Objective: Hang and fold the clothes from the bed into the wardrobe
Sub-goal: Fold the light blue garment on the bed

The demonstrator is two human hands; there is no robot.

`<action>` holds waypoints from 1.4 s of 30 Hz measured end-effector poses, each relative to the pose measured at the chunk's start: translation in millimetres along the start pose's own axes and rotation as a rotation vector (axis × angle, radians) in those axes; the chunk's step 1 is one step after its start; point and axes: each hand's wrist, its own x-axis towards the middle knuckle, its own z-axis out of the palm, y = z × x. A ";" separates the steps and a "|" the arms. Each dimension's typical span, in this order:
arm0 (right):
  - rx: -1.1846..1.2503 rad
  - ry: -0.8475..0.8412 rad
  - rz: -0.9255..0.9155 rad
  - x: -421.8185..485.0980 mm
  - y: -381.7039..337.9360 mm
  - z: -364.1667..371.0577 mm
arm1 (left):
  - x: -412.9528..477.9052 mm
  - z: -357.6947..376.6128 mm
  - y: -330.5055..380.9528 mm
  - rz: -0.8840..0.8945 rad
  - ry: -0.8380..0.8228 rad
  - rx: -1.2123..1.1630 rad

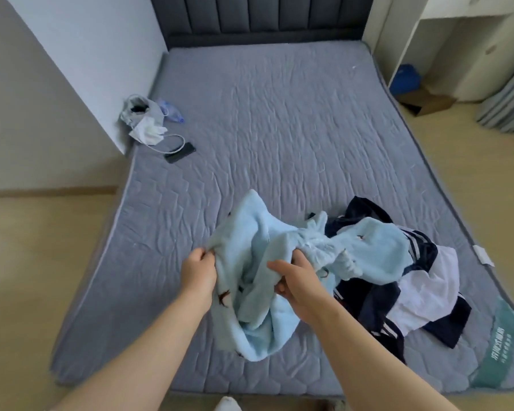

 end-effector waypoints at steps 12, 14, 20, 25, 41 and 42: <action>-0.046 -0.123 0.037 -16.6 -15.9 123.8 | -8.6 -92.8 16.8 0.164 -0.582 0.041; -0.159 -0.131 0.052 -20.7 -16.0 125.6 | -9.6 -89.6 12.1 0.185 -0.580 0.112; -0.350 -0.152 0.029 -27.3 -8.8 105.5 | -9.5 -79.3 2.1 0.238 -0.233 0.339; -0.581 0.010 -0.105 -15.7 1.3 70.9 | -6.0 -87.7 23.9 -0.049 -0.242 -0.117; -0.697 0.009 -0.477 -21.7 6.7 104.6 | -13.2 -115.3 40.8 0.101 -0.215 -0.088; -0.641 -0.008 -0.473 -24.4 2.5 106.7 | -15.2 -116.7 37.6 0.199 -0.275 0.038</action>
